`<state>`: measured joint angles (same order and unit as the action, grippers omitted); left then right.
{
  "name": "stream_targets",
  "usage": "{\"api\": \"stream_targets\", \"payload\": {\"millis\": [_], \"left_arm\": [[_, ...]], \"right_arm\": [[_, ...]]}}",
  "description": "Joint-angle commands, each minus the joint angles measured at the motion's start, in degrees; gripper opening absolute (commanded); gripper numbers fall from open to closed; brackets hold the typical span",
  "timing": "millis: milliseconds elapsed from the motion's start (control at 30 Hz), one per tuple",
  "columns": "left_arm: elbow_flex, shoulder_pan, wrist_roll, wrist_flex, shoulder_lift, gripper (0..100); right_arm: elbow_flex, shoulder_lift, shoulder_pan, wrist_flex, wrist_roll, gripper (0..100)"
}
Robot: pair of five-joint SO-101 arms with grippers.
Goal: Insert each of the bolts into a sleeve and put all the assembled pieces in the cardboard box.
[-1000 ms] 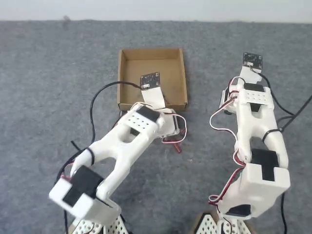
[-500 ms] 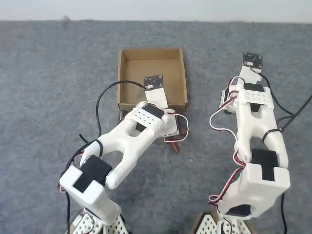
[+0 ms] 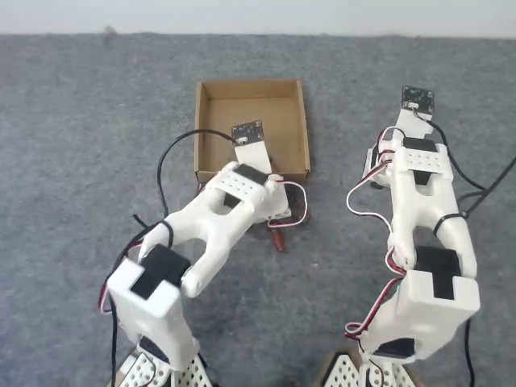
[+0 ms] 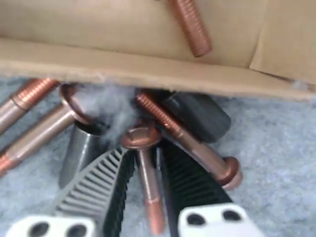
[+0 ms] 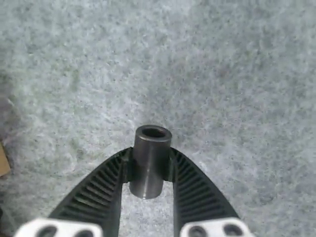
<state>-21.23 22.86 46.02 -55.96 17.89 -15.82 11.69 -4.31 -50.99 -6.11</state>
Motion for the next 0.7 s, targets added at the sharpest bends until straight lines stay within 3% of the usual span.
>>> {"api": "stream_targets", "payload": {"millis": [0, 267, 667], "left_arm": [[5.8, -0.4, 0.1, -4.7, 3.1, 5], [5.0, 3.3, -9.6, -5.6, 2.3, 1], [-11.0, 6.2, -22.9, 2.1, -17.6, 1]], "right_arm": [[3.6, -0.7, 0.8, 0.9, 0.8, 0.7], [3.6, -0.7, 0.8, 0.9, 0.8, 0.7], [3.6, -0.7, 0.8, 0.9, 0.8, 0.7]]}}
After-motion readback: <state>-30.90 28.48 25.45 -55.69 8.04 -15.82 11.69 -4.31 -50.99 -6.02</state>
